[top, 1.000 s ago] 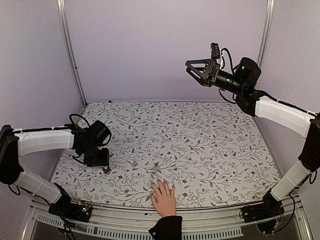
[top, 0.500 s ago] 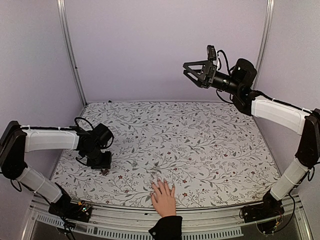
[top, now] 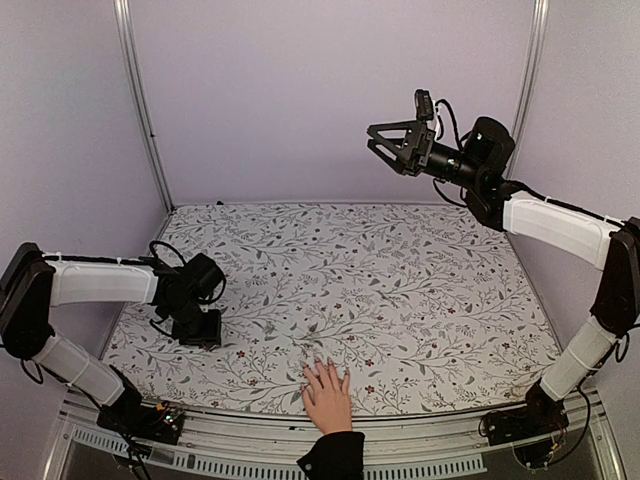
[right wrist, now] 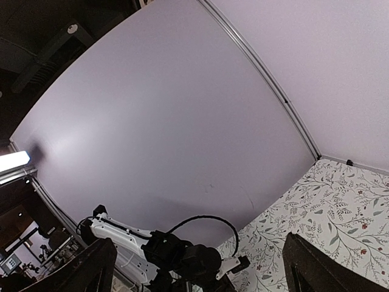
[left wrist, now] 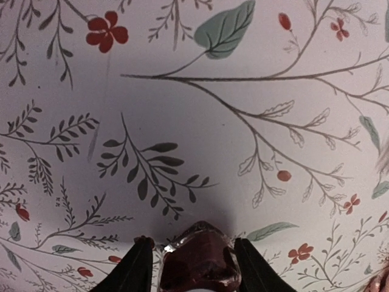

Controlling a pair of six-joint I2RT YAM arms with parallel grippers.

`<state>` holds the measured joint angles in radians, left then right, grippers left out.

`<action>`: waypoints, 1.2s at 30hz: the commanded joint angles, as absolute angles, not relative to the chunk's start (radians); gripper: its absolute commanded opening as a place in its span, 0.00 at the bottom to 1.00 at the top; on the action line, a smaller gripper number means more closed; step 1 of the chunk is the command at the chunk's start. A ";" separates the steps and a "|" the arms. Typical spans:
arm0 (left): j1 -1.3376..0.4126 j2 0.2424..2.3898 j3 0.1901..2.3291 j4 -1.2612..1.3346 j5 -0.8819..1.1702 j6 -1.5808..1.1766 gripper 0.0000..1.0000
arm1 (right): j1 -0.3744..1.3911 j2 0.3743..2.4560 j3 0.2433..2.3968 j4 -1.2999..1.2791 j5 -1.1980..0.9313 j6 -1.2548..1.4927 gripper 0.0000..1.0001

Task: Paint the nails
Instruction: Move the nail polish bottle at the center of the board.

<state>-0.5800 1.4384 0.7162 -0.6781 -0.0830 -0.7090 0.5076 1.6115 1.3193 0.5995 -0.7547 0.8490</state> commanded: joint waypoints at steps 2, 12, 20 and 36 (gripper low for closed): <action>-0.573 1.424 0.708 -0.678 -0.064 -0.706 0.42 | 0.500 1.618 1.348 0.623 -0.769 0.847 0.99; -0.595 1.450 0.738 -0.671 -0.063 -0.697 0.29 | 0.499 1.613 1.336 0.622 -0.768 0.842 0.99; -0.627 1.502 0.826 -0.709 -0.105 -0.668 0.25 | 0.490 1.611 1.331 0.623 -0.773 0.846 0.99; -0.704 1.796 1.152 -0.711 -0.100 -0.519 0.24 | 0.446 1.565 1.272 0.618 -0.771 0.844 0.99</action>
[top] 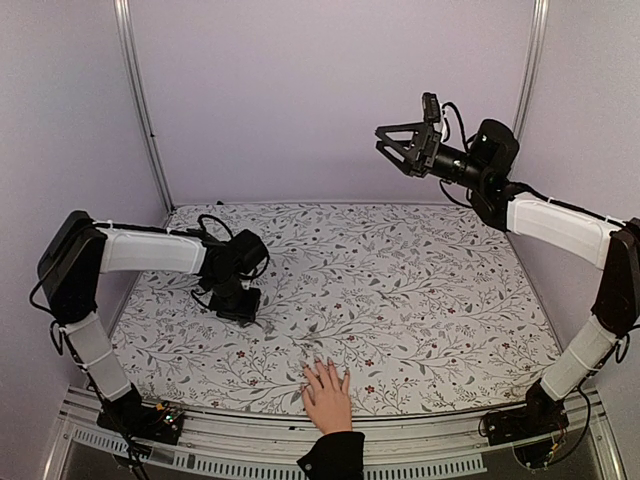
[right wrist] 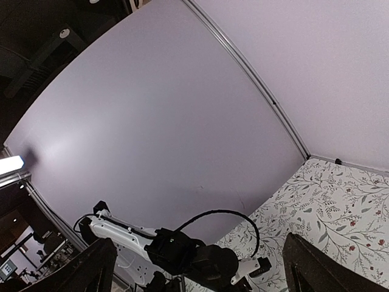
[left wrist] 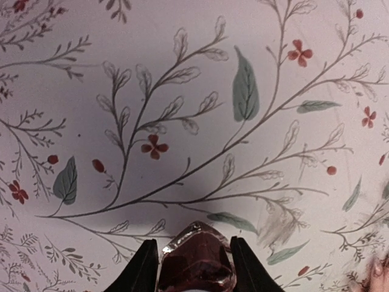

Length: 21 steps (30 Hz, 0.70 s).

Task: Paint the nails
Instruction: Move the nail polish bottle at the center of the board.

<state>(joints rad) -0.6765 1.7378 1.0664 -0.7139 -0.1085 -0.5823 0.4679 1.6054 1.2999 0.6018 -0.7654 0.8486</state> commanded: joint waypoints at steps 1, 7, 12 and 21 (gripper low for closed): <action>-0.710 1.814 1.174 -0.710 -0.093 -0.511 0.24 | 0.443 1.560 1.266 0.615 -0.770 0.842 0.99; -0.761 1.933 1.337 -0.725 -0.063 -0.460 0.24 | 0.423 1.528 1.248 0.606 -0.766 0.832 0.99; -0.814 2.044 1.486 -0.757 -0.064 -0.427 0.23 | 0.410 1.499 1.230 0.584 -0.754 0.817 0.99; -0.936 2.214 1.759 -0.848 -0.042 -0.372 0.20 | 0.389 1.456 1.200 0.568 -0.750 0.798 0.99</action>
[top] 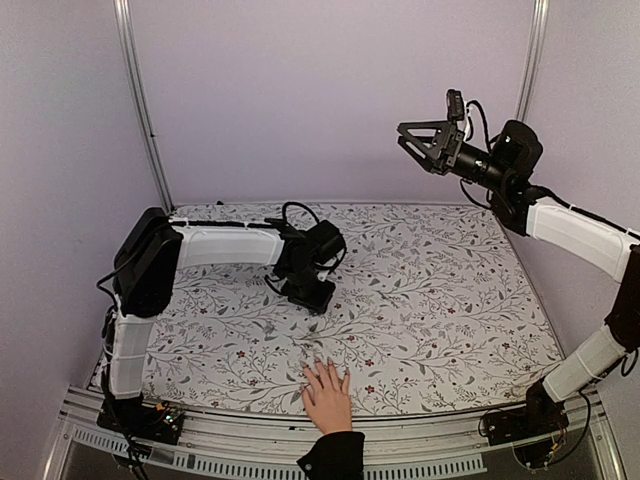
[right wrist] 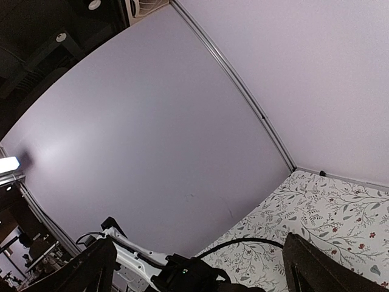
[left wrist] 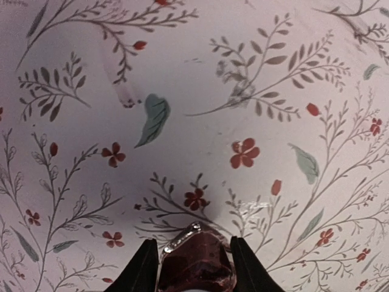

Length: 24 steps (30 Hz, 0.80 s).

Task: Paint the nails
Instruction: Move the nail polish bottle at the center of the board.

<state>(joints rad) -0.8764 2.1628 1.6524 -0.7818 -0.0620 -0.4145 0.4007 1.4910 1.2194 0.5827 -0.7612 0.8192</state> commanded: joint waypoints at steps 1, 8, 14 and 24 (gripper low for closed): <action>-0.951 2.236 1.790 -0.855 -0.032 -0.368 0.20 | 0.387 1.452 1.197 0.568 -0.750 0.796 0.99; -1.048 2.372 1.997 -0.928 -0.016 -0.320 0.20 | 0.379 1.423 1.180 0.563 -0.748 0.786 0.99; -1.090 2.437 2.076 -0.952 -0.020 -0.297 0.21 | 0.377 1.404 1.169 0.556 -0.744 0.782 0.99; -1.108 2.481 2.148 -0.988 -0.052 -0.269 0.42 | 0.376 1.396 1.158 0.552 -0.733 0.763 0.99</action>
<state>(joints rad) -1.0954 2.4580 2.1254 -0.9558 -0.0376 -0.2924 0.3832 1.4200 1.1740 0.5556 -0.7506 0.7849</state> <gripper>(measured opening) 0.369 0.989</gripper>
